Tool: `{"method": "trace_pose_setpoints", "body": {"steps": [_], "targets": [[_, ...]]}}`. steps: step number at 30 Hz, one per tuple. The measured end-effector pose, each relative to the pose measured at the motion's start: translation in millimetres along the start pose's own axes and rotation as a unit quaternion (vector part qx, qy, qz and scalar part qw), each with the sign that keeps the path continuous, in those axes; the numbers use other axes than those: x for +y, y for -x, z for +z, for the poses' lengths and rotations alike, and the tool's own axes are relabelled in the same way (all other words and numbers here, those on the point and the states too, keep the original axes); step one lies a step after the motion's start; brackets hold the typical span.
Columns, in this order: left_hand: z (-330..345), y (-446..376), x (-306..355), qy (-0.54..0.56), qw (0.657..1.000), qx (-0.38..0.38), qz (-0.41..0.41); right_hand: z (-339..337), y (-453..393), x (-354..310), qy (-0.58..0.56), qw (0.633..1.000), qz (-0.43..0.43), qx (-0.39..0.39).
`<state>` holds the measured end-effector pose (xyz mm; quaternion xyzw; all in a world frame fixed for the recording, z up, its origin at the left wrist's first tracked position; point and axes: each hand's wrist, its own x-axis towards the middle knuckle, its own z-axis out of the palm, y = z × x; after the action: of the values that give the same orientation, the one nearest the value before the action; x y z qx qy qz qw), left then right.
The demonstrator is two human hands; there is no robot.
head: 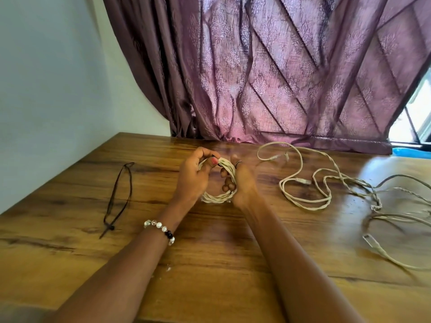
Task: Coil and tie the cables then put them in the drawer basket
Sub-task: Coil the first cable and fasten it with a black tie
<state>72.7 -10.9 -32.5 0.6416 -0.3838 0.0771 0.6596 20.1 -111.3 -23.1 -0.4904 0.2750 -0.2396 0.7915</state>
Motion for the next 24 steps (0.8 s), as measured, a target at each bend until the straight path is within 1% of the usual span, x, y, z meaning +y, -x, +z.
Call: {"method": "trace_pose_setpoints", "body": {"steps": [2, 4, 6, 10, 14, 18, 21, 24], "targets": [[1.8, 1.1, 0.9, -0.003, 1.000, 0.003, 0.002, 1.3, -1.9, 1.1, -0.006, 1.000, 0.019, 0.023], [4.3, 1.9, 1.1, -0.009, 1.000, 0.004, 0.007, -0.7, -1.9, -1.5, -0.007, 0.999, 0.012, 0.048], [6.9, 1.5, -0.7, -0.020, 1.000, 0.007, 0.010, -3.1, -0.8, -4.6, -0.011, 0.998, -0.023, 0.058], [8.8, 0.3, -2.8, -0.020, 0.999, 0.026, -0.001, -3.7, -4.1, 0.0, -0.016, 0.993, -0.114, 0.035], [6.2, -1.0, -8.2, 0.008, 0.999, 0.034, -0.030, -3.0, -6.5, 3.8, 0.058, 0.974, -0.213, 0.041], [5.8, -1.2, -4.3, 0.061, 0.995, 0.032, -0.067, 0.1, -3.4, 1.5, -0.009, 0.971, -0.239, 0.031], [5.0, -0.2, -2.8, 0.098, 0.990, 0.036, -0.093, 1.5, 0.8, -2.8, -0.074, 0.973, -0.221, -0.004], [3.4, 1.4, 0.1, 0.148, 0.983, 0.029, -0.103, 0.4, 4.3, -8.5, -0.107, 0.966, -0.231, -0.037]]}}
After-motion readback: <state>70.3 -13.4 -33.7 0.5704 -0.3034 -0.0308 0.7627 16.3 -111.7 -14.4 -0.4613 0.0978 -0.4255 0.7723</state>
